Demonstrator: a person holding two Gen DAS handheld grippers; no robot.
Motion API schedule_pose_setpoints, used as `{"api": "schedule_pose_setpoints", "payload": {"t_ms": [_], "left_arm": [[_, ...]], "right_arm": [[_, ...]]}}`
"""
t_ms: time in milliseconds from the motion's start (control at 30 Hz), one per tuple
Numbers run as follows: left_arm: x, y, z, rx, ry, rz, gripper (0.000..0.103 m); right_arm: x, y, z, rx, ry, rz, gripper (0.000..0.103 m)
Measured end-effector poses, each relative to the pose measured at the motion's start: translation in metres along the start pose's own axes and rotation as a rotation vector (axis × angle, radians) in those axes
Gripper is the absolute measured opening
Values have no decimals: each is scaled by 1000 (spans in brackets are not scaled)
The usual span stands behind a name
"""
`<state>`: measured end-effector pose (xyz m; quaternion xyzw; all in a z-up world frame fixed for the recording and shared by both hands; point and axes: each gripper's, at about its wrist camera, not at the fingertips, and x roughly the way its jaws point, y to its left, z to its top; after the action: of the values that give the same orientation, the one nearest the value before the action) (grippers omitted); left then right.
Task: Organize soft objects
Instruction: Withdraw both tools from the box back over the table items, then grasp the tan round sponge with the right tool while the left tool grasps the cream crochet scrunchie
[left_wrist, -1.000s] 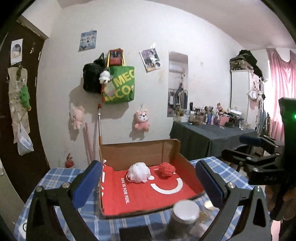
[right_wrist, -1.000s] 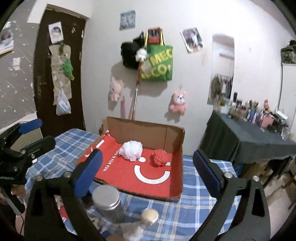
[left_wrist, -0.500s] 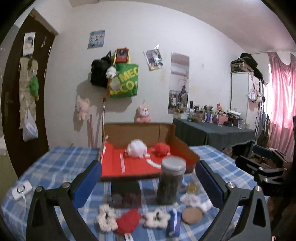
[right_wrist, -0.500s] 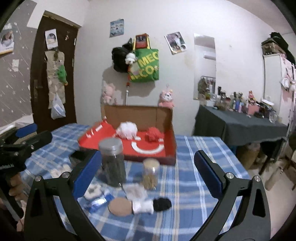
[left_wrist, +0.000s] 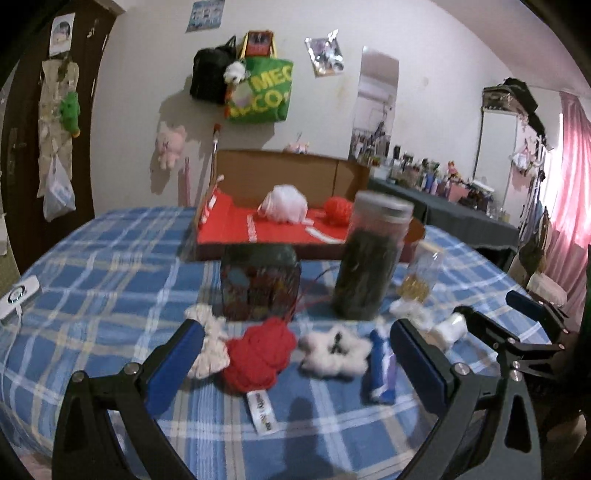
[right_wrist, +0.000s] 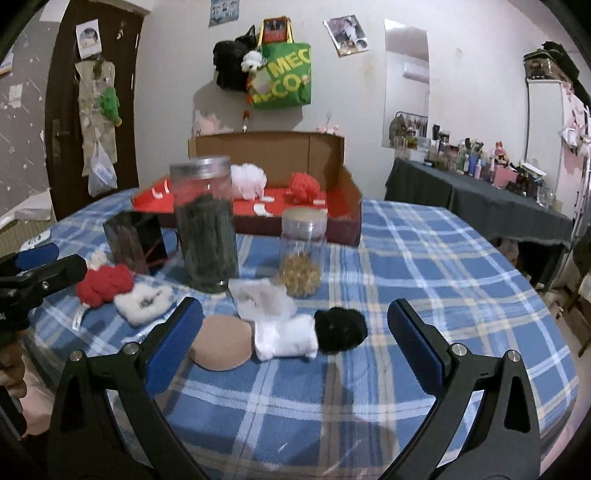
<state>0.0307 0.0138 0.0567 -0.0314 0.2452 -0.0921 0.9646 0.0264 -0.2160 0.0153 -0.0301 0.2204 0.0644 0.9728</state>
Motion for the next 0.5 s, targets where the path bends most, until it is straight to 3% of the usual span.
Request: {"api": "schedule_pose_setpoints", "payload": {"t_ms": [333, 500], "left_arm": [[12, 16, -3, -6, 52, 14, 103], [14, 33, -1, -12, 73, 48, 103]], "right_arm": [[13, 7, -9, 12, 50, 92, 102], [21, 14, -13, 42, 102, 184, 102]]}}
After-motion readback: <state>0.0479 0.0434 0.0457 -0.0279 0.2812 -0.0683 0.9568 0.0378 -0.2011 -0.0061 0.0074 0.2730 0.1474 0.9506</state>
